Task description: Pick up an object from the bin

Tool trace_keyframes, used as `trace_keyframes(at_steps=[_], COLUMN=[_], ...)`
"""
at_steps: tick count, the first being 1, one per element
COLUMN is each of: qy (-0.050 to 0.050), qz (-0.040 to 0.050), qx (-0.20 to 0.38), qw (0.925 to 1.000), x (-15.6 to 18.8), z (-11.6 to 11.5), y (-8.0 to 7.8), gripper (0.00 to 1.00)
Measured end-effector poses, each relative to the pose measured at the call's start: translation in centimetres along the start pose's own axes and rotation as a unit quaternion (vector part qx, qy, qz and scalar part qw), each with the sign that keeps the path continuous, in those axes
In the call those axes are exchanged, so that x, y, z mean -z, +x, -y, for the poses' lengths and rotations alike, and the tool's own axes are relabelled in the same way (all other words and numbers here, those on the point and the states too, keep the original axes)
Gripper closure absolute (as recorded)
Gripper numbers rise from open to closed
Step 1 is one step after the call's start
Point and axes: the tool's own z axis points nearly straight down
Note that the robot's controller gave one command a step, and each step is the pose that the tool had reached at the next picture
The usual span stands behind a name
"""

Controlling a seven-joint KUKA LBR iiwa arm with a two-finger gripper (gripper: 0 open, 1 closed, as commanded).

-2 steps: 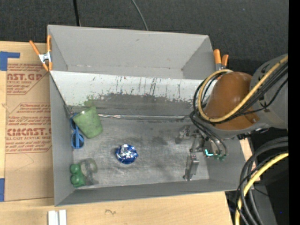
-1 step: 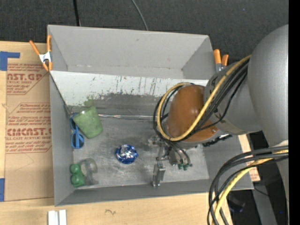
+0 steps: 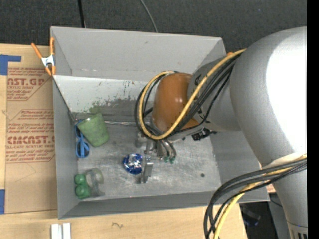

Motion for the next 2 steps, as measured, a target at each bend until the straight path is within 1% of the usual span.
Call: trace_keyframes(at_steps=[1, 2], qy=[0.001, 0.000], qz=[0.0006, -0.0006], qx=[-0.002, -0.002], qw=[1.0000, 1.0000], x=[0.1, 13.9], z=[0.3, -3.4], y=[0.1, 6.4], gripper=[1.00, 1.00])
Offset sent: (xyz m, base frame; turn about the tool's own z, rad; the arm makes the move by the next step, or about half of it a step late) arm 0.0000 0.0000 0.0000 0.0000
